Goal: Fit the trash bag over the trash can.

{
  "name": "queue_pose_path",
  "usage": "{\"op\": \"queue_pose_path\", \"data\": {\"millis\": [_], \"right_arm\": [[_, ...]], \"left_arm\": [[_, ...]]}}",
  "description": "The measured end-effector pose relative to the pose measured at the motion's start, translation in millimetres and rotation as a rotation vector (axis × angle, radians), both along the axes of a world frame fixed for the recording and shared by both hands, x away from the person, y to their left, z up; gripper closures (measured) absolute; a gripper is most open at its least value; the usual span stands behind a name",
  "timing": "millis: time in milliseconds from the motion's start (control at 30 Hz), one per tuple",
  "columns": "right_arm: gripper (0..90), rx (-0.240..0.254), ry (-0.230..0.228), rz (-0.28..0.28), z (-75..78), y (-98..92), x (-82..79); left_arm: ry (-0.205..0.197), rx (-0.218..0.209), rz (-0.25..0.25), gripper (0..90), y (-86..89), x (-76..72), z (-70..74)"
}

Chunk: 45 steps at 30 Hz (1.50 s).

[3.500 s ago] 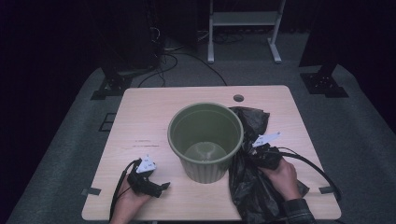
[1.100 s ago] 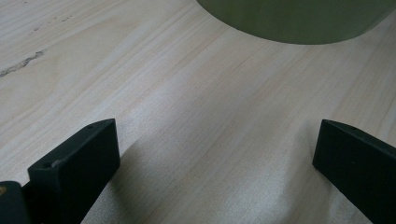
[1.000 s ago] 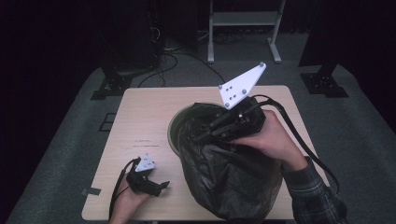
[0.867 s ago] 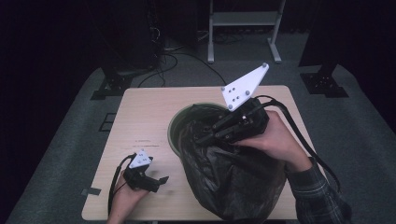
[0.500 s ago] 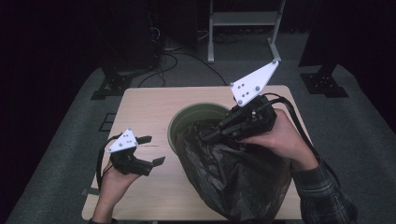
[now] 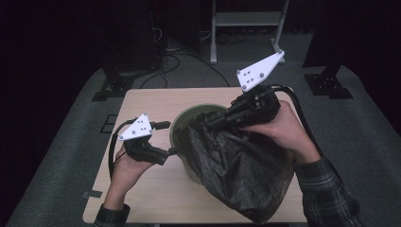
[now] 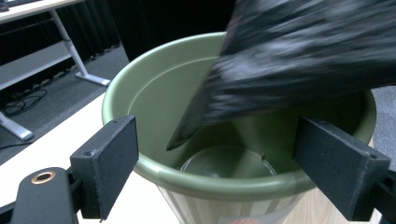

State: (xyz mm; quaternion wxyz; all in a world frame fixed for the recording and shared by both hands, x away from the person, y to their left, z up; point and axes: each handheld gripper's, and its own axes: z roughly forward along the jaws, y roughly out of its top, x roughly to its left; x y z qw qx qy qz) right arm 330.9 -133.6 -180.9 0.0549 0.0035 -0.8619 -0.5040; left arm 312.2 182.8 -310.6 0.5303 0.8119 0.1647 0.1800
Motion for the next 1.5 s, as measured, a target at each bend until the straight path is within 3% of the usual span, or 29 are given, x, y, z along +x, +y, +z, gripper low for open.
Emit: {"op": "queue_pose_path", "data": {"millis": [300,500,767,1167,1267,1500], "right_arm": [[89.3,-0.023,0.093,-0.100,-38.4,-3.5,46.5],[89.3,-0.049,0.129,-0.122,-58.5,7.7,66.7],[89.3,-0.040,0.135,-0.110,-68.0,15.4,72.0],[89.3,-0.011,0.127,-0.081,-63.7,17.5,69.3],[89.3,-0.007,0.123,-0.075,-62.7,18.5,68.7],[89.1,0.002,0.115,-0.072,-62.1,18.0,68.1]], "left_arm": [[-0.005,-0.014,0.005,13.1,2.5,2.4,1.0],[-0.007,-0.016,-0.006,14.4,0.0,7.6,4.9],[0.011,-0.027,-0.061,21.0,-9.1,23.1,12.7],[0.050,0.049,-0.160,26.1,-41.3,46.0,15.0],[0.067,0.057,-0.198,36.3,-46.4,49.4,13.6],[0.074,0.042,-0.293,76.3,-45.5,49.9,13.5]]}}
